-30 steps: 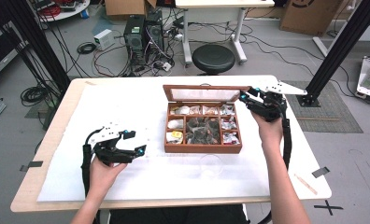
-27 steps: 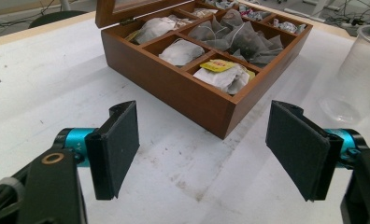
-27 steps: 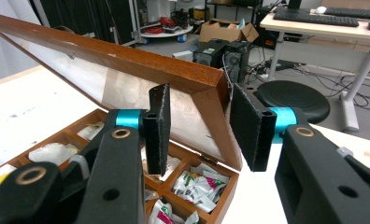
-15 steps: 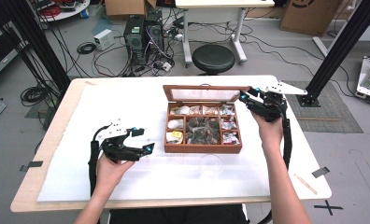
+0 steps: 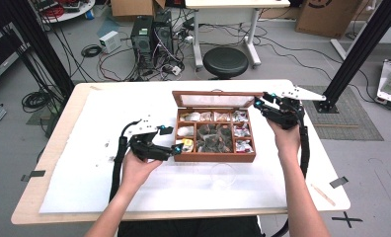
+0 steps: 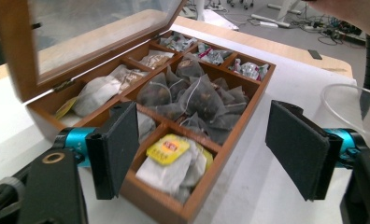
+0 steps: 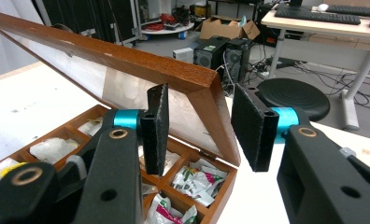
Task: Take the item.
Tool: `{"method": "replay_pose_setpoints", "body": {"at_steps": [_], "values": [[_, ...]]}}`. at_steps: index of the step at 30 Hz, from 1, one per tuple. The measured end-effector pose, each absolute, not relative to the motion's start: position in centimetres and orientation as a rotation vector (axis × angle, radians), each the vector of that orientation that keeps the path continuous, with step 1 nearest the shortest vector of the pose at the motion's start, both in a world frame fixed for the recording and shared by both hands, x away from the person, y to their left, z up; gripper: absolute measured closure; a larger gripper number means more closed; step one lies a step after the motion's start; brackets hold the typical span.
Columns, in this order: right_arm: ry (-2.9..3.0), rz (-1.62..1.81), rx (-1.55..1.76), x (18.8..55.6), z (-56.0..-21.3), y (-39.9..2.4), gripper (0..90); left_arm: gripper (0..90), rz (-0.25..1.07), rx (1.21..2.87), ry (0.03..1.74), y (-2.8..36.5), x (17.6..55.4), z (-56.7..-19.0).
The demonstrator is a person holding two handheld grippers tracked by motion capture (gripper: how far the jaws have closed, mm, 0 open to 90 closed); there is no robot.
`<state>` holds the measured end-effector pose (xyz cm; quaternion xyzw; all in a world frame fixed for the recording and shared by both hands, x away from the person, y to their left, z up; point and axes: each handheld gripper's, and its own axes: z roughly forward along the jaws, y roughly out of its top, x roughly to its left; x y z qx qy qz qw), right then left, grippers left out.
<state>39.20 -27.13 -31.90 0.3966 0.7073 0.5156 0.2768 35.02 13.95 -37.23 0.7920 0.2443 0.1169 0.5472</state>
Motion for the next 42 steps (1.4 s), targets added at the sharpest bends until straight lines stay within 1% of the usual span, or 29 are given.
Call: {"method": "replay_pose_setpoints", "body": {"at_steps": [9,13,15,21,22,27,36,41,42], "values": [[1.892,1.393,1.065,39.3,-31.9,-27.1,58.0,26.8,0.22,1.891,0.596,12.1,36.7,-37.0],[1.89,1.396,1.065,39.4,-31.9,-27.1,58.1,31.3,0.215,1.901,0.594,11.2,37.3,-36.9],[1.889,1.395,1.063,39.4,-31.9,-27.1,58.1,31.3,0.211,1.914,0.599,10.6,37.6,-36.9],[1.89,1.391,1.066,39.4,-32.0,-27.1,58.0,35.1,0.19,1.932,0.597,9.0,38.5,-36.9],[1.893,1.388,1.064,39.4,-32.0,-27.0,58.1,37.8,0.184,1.928,0.595,8.7,38.8,-37.0],[1.893,1.382,1.066,39.3,-32.0,-27.0,58.1,39.5,0.167,1.931,0.607,8.0,39.1,-37.4],[1.89,1.381,1.067,39.3,-32.0,-27.0,58.1,39.8,0.162,2.007,0.585,5.7,39.7,-37.4],[1.89,1.38,1.065,39.3,-32.0,-27.0,58.0,42.6,0.161,2.034,0.585,4.9,40.1,-37.6],[1.89,1.38,1.064,39.3,-32.0,-27.0,58.0,45.5,0.169,2.044,0.585,4.7,40.2,-37.7]]}}
